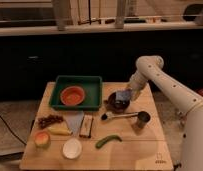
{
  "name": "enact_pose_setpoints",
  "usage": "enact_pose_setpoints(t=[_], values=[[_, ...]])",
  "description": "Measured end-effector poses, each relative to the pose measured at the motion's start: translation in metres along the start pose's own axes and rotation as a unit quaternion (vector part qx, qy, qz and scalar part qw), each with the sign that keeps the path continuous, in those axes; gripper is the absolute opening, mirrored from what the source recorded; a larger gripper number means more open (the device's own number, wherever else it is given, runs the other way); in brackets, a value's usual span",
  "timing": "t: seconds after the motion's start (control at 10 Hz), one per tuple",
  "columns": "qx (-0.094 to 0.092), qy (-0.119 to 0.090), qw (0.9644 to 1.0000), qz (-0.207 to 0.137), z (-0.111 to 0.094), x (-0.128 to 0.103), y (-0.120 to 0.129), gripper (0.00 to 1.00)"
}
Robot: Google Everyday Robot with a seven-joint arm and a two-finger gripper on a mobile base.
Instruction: Wipe purple bowl with sponge
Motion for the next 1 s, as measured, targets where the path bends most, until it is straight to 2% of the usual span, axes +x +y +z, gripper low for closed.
enact_pose_setpoints(t=[0.2, 0.4, 0.6, 0.8, 1.0], values=[[0.002, -0.004, 0.9999, -0.013, 0.001, -0.009, -0.007, 0.01], [0.004, -0.013, 0.9993, -0.034, 0.004, -0.037, -0.018, 0.01], [0.002, -0.028, 0.997, -0.073, 0.007, -0.079, -0.023, 0.01], [-0.006, -0.037, 0.9935, -0.107, 0.007, -0.103, -0.01, 0.01], [-0.012, -0.043, 0.9923, -0.116, 0.005, -0.104, 0.004, 0.01]])
